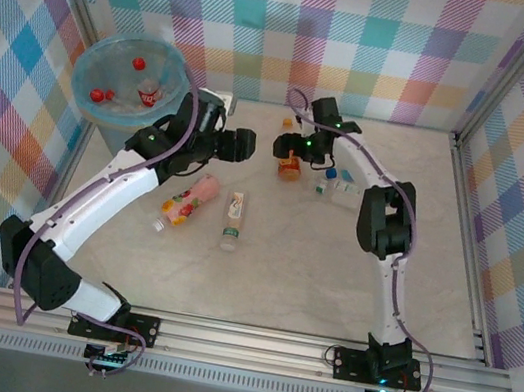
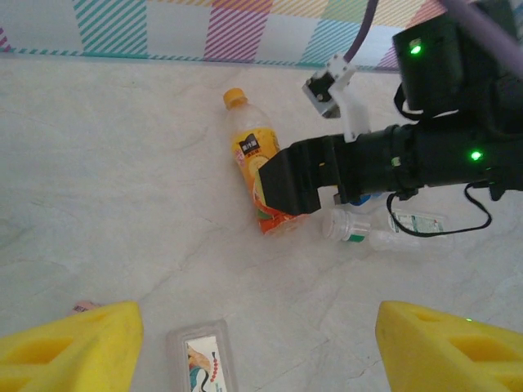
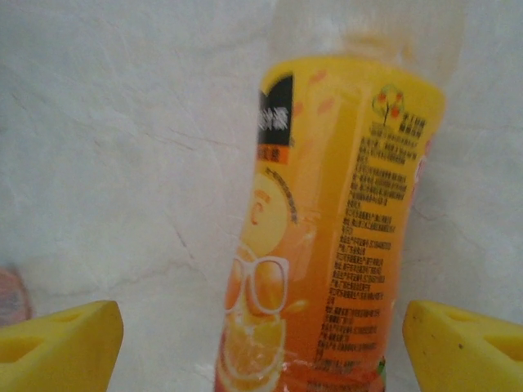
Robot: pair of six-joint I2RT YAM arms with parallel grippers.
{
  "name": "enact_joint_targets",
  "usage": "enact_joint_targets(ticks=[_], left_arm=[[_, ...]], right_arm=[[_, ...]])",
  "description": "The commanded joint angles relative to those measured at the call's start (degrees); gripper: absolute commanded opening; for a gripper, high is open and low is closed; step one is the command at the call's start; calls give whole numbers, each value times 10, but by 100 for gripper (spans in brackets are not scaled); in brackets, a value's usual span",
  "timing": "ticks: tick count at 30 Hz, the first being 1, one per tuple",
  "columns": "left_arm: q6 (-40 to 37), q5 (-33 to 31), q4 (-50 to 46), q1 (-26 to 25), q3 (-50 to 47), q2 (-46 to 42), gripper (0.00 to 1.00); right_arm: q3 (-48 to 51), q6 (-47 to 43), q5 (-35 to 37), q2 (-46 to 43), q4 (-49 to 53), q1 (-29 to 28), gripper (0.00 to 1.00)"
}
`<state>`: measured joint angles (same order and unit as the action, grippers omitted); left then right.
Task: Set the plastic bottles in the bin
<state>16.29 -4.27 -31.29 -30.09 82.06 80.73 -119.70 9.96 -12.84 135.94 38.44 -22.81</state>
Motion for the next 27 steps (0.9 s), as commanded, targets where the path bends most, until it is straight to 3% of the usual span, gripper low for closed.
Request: enact_joint_targets(ticks=[1, 5, 10, 16, 22, 27], left_arm=[[13, -16, 4, 1, -16, -23, 75], [5, -22, -4, 1, -17, -33, 77], [-3, -27, -9, 2, -16, -39, 80], [-1, -41, -8, 5, 3, -33, 93], [7, -3, -15, 31, 67, 10, 99], [47, 98, -15, 72, 142, 69, 98]], right_arm=[[-25, 8, 1, 22, 22, -4, 88], [-49, 4, -1, 43, 39, -8, 83], [-63, 3, -13, 40, 51, -10, 64], [-33, -5, -27, -31, 39, -10, 54], [107, 9, -72, -170, -51, -10, 50], [263, 31, -168, -300, -170, -11, 51]])
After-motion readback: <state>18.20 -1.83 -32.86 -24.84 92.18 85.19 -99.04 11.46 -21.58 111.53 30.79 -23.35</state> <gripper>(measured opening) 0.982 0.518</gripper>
